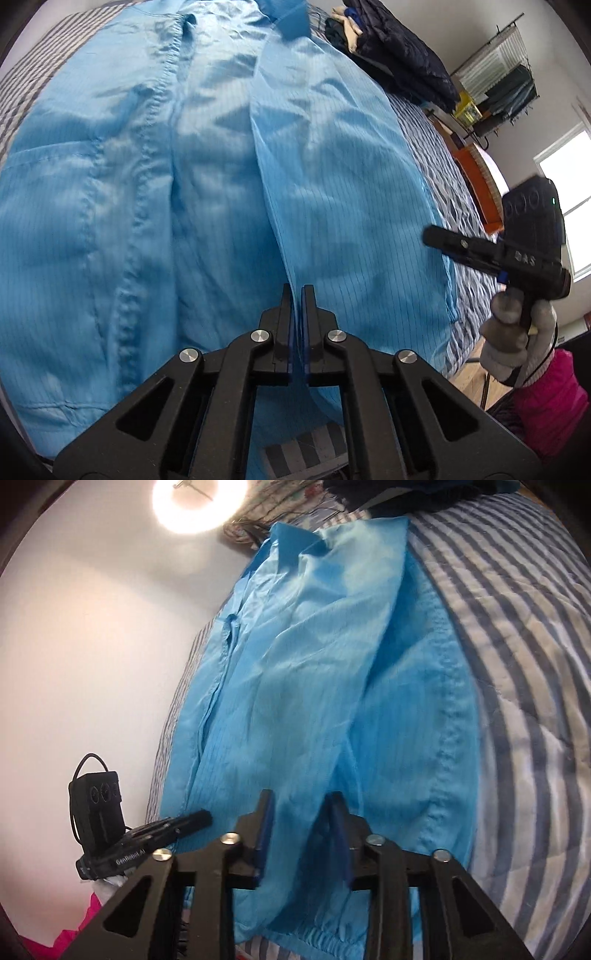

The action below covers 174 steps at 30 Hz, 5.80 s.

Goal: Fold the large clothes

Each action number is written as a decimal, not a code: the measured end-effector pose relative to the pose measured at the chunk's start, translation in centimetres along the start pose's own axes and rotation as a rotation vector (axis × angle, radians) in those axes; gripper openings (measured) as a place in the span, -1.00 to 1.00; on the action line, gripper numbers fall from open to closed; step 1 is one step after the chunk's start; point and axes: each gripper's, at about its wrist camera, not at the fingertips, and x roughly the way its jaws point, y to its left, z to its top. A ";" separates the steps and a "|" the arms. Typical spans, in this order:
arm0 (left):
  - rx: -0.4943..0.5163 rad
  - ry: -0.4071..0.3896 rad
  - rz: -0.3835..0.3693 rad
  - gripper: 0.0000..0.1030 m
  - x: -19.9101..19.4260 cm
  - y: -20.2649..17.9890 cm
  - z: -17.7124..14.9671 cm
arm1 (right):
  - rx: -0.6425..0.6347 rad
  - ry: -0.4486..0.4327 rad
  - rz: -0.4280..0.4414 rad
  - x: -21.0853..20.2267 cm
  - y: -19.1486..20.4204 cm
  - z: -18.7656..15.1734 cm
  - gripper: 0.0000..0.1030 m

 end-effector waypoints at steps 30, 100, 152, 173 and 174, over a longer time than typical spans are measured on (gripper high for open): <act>0.093 0.097 -0.043 -1.00 2.5 -4.9 -2.1 | 0.035 -0.052 -0.137 -5.8 -4.2 0.0 -1.00; 0.192 -0.124 0.118 -0.93 3.2 -11.9 5.1 | 0.146 -0.121 0.031 -6.6 -4.8 -1.8 -1.00; -0.204 -0.466 0.087 -0.93 -17.9 6.8 -0.1 | -0.429 0.157 -0.206 9.7 15.6 -2.3 -1.00; -0.239 -0.318 0.135 -0.93 -14.9 10.9 -2.4 | -0.390 0.105 -0.207 4.5 11.6 -5.5 -0.40; -0.241 -0.300 0.132 -0.93 -14.4 11.1 -2.7 | -0.405 0.128 -0.234 5.0 11.2 -5.8 -0.40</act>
